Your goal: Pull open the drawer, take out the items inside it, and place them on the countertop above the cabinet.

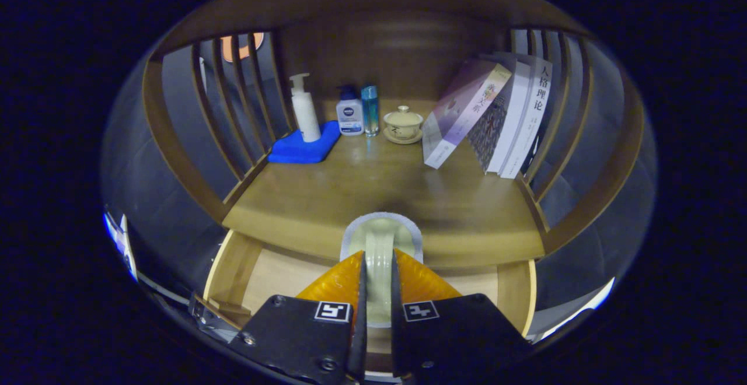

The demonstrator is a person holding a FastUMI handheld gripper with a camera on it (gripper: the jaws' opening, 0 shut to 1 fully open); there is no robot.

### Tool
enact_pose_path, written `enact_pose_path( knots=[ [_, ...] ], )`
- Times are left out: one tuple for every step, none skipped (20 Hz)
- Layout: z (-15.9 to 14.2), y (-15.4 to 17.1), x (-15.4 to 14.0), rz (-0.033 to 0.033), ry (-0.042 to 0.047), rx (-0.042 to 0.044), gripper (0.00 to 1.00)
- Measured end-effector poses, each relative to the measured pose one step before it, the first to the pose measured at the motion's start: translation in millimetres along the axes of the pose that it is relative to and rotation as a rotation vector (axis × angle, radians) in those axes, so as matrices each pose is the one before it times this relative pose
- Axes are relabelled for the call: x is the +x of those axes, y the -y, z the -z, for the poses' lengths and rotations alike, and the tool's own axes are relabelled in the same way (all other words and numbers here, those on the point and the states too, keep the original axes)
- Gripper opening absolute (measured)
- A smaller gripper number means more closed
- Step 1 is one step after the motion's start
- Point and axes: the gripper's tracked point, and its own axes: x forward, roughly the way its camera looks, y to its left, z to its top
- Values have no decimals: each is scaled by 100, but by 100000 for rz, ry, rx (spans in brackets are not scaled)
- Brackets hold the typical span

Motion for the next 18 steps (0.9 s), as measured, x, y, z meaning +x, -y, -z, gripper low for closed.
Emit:
enact_pose_path(
  knots=[
    [-684,167,539,745,177,-84,20],
    [-628,112,475,47,-265,303,20],
    [-484,-47,433,-606,-90,1188,20],
    [-465,51,618,-63,-423,639,20],
    [-511,432,706,791,-436,822,20],
    [-408,278,616,800,-171,-17,20],
    [-365,248,674,901,-397,-15,20],
    [-313,188,767,855,-75,401,20],
    [-181,62,698,576,-587,1039,20],
    [-266,1,627,54,-541,1189,20],
    [-90,-41,595,38,-699,624,20],
    [-42,154,597,545,-456,234,20],
    [-115,-98,597,346,-192,150,20],
    [-377,-31,261,307,189,172,20],
    [-369,-69,378,334,923,260,20],
    [-401,-11,523,1064,1322,-1110,20],
    [-211,191,521,988,953,-820,20],
    [-113,-80,379,473,235,-442,20]
  ],
)
